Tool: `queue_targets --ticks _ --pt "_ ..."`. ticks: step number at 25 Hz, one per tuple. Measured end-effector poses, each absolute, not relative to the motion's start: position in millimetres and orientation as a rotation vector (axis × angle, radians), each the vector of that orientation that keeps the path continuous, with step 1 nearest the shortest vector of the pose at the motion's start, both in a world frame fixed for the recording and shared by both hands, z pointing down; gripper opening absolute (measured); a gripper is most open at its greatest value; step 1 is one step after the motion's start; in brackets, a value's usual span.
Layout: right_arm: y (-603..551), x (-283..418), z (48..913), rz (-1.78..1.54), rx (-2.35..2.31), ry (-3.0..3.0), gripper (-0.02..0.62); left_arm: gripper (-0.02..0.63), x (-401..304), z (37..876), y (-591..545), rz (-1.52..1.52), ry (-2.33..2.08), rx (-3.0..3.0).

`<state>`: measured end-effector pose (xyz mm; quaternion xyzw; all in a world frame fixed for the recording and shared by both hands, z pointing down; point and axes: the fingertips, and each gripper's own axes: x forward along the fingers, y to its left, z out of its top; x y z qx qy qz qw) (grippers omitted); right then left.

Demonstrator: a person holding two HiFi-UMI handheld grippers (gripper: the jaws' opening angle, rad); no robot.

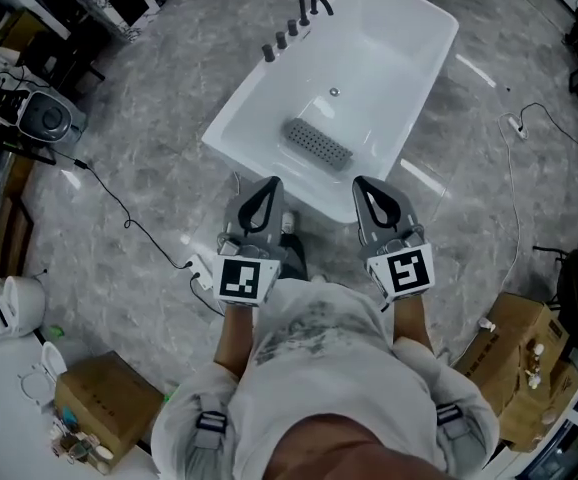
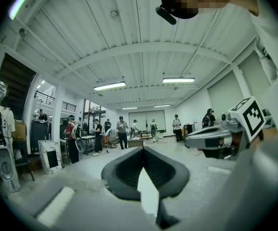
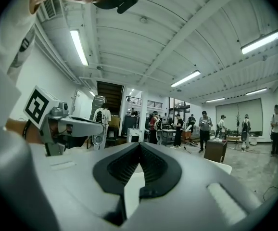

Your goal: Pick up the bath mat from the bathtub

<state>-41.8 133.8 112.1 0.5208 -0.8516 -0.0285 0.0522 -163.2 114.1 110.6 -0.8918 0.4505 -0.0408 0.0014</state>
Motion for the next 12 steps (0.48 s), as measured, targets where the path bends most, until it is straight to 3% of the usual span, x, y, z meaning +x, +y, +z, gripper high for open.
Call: queue_targets --ticks 12 --pt "7.2 -52.5 122.2 0.002 1.724 -2.455 0.002 0.005 -168.9 122.9 -25.7 -0.203 1.210 -2.917"
